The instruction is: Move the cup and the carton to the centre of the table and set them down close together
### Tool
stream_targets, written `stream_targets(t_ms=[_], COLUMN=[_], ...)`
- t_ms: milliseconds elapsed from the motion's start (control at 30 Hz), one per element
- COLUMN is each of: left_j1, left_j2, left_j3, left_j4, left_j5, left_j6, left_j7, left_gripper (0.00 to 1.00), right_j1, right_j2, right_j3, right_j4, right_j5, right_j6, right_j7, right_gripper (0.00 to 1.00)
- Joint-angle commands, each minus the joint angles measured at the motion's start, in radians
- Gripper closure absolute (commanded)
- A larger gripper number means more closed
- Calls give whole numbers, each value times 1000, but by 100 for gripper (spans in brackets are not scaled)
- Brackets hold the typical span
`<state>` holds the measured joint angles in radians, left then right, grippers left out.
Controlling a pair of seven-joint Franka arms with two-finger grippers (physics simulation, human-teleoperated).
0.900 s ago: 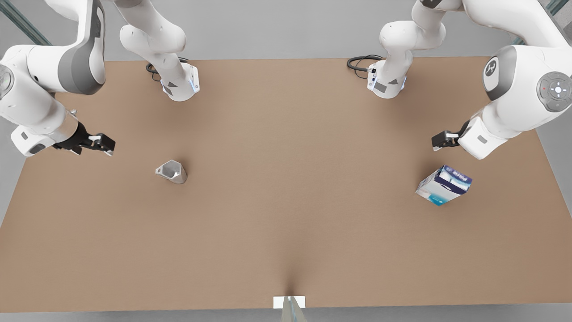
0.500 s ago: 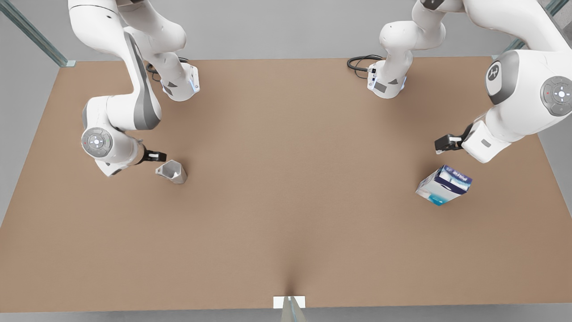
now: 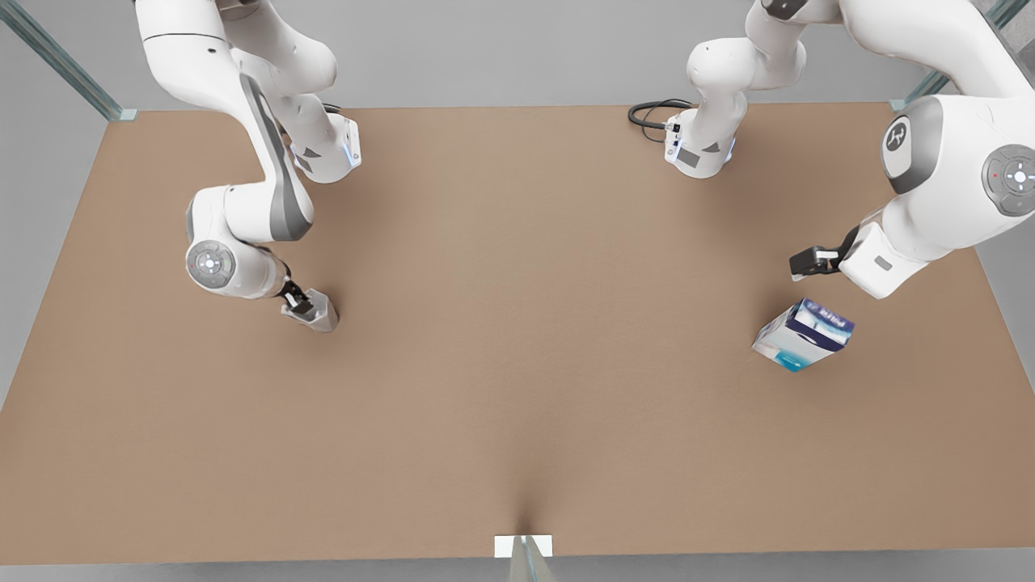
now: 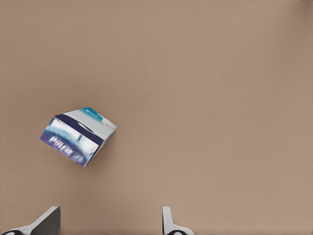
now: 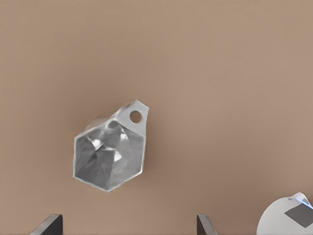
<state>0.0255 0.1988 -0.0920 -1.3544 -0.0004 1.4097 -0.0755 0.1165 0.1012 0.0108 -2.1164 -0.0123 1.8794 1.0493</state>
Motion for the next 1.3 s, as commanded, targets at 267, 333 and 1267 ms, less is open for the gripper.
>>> stream_targets(t_ms=[267, 333, 1267], left_j1=[2, 1, 21], left_j2=[5, 5, 14], left_j3=[0, 0, -2], left_j4=[-2, -2, -3], left_j5=[-1, -1, -3], left_j6=[-2, -2, -3], left_j7=[-1, -1, -1], left_gripper=[0, 0, 0], right_j1=[-61, -90, -101], right_j2=[14, 17, 14], right_j3=[0, 0, -32], right_j4=[-30, -82, -246], right_j5=[26, 75, 249], right_j6=[49, 130, 412], right_j7=[-103, -173, -575], right_gripper=[0, 0, 0])
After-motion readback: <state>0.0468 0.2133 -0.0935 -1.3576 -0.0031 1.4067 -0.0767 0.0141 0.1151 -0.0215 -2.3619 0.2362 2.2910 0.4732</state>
